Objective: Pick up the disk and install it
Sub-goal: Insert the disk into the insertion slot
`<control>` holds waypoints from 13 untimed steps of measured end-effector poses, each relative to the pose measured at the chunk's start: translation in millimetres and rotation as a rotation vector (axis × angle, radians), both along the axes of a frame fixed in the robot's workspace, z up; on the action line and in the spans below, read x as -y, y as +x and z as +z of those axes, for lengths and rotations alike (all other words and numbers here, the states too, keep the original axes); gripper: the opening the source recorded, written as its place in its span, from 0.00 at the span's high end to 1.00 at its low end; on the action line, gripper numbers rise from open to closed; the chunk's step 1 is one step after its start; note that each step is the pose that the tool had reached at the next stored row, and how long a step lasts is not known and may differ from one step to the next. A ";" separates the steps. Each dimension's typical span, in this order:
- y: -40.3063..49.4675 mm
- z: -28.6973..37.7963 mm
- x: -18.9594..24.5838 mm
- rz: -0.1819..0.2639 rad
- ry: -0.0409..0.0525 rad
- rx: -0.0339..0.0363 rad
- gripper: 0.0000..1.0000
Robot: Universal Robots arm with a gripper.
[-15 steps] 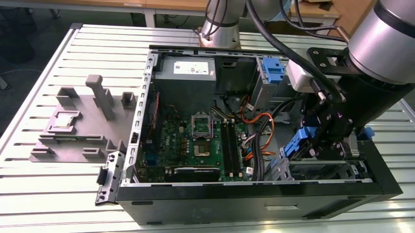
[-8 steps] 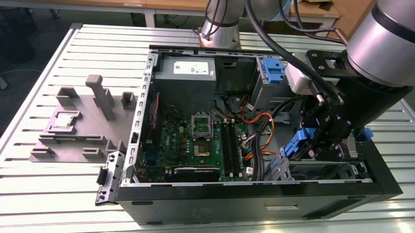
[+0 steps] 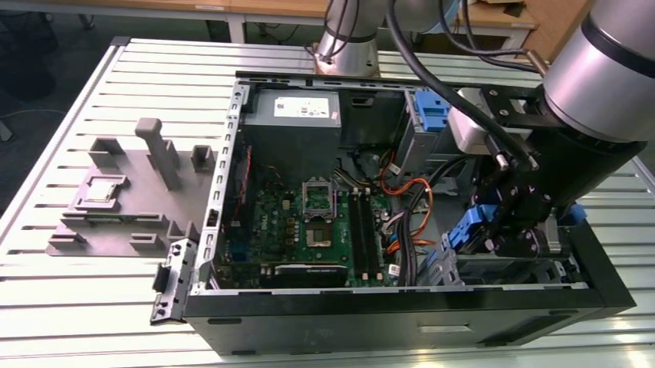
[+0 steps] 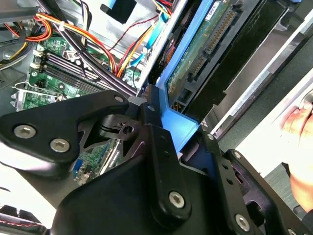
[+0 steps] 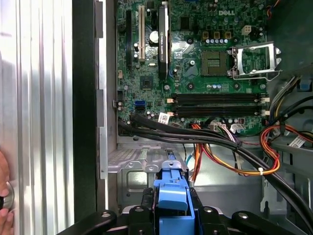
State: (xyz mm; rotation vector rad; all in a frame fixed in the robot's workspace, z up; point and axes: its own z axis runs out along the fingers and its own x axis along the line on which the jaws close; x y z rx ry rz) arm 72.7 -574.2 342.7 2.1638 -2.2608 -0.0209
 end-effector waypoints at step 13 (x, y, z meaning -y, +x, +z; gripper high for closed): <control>0.0 -6.9 0.6 0.000 0.0000 0.0000 0.63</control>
